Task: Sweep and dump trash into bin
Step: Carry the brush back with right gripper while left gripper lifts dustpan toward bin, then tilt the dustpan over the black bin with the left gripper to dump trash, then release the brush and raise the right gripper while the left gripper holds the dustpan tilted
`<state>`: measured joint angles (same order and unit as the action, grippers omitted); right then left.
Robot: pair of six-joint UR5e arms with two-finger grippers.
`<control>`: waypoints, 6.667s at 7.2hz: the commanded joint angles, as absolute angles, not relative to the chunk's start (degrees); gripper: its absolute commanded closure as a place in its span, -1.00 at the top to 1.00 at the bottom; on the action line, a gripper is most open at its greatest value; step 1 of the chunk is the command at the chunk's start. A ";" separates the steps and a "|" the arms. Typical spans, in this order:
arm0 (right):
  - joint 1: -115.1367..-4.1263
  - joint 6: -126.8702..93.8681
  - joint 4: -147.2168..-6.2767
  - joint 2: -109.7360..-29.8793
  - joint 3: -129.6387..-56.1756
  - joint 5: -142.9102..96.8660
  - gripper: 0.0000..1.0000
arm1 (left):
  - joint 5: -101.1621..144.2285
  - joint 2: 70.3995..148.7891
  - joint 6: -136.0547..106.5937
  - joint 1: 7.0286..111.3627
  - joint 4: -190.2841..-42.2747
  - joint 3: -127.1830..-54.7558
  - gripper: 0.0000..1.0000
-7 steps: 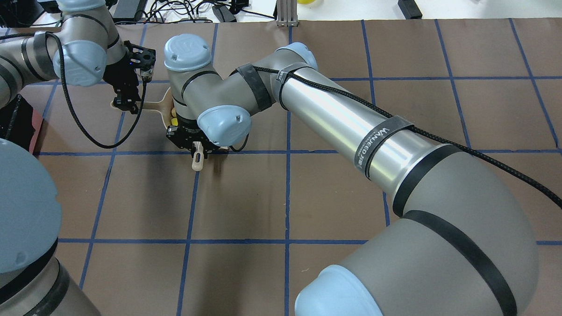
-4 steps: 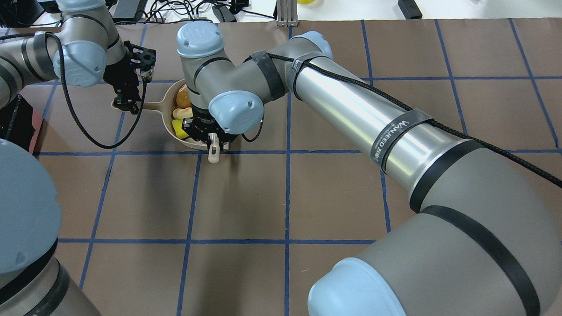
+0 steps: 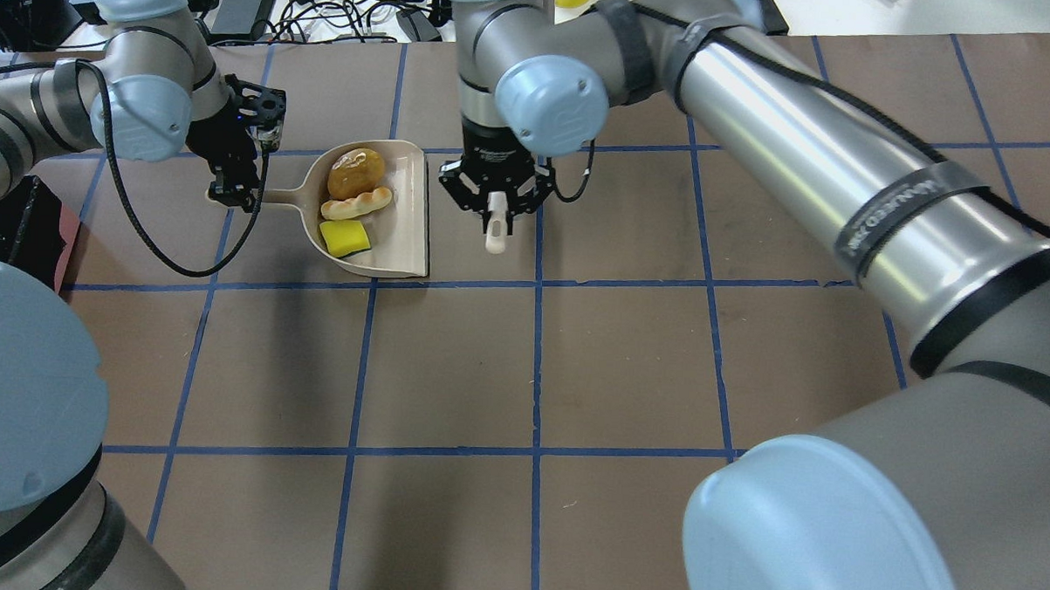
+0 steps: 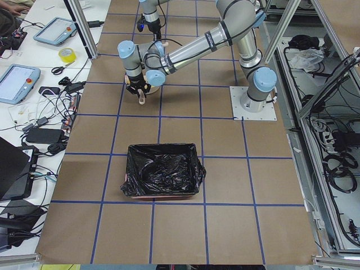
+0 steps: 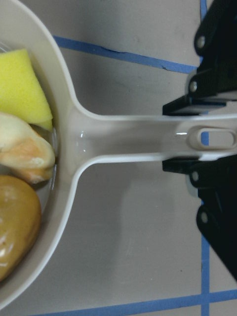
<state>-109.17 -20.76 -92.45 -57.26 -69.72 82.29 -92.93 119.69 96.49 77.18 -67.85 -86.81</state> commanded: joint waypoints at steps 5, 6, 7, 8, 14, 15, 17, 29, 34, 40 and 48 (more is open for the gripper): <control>-82.93 4.53 -91.05 -66.01 -84.19 90.87 -0.98 | -87.45 113.13 105.34 67.18 -77.51 -85.70 -1.00; -79.49 7.79 -91.49 -66.09 -84.46 91.92 -0.99 | -87.63 112.07 109.12 63.93 -78.56 -85.52 -1.00; -76.06 12.96 -93.15 -66.09 -85.07 92.72 -0.99 | -87.80 111.02 113.77 60.33 -79.62 -85.08 -1.00; -72.89 16.40 -95.08 -66.09 -87.34 92.81 -0.99 | -87.80 110.14 118.69 56.12 -82.67 -83.60 -1.00; -68.73 22.85 -103.80 -67.06 -95.35 95.18 -0.98 | -94.21 115.21 148.05 39.48 -98.88 -61.09 -1.00; -68.73 22.85 -103.97 -67.15 -96.06 95.79 -0.98 | -95.52 116.53 152.27 38.59 -95.92 -59.78 -1.00; -68.73 22.85 -104.15 -66.97 -96.68 96.41 -0.97 | -97.82 119.16 159.68 38.58 -91.59 -56.88 -1.00; -68.73 20.30 -104.59 -66.80 -97.73 98.44 -0.12 | -96.06 124.37 184.72 39.11 -64.01 -58.53 -1.00; -68.82 19.42 -104.59 -66.71 -97.65 98.35 0.05 | -96.24 119.36 185.45 40.25 -45.48 -71.87 -1.00; -68.99 19.69 -102.15 -70.20 -91.60 98.53 0.28 | -96.24 115.49 188.70 40.34 -31.92 -79.72 -1.00; -75.89 13.42 -94.31 -89.13 -89.13 91.50 1.00 | -97.21 105.48 190.72 40.34 -13.10 -98.42 -1.00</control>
<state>-71.72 18.11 -94.44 -89.31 -90.14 92.91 -97.16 107.37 190.72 40.34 -14.00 -95.96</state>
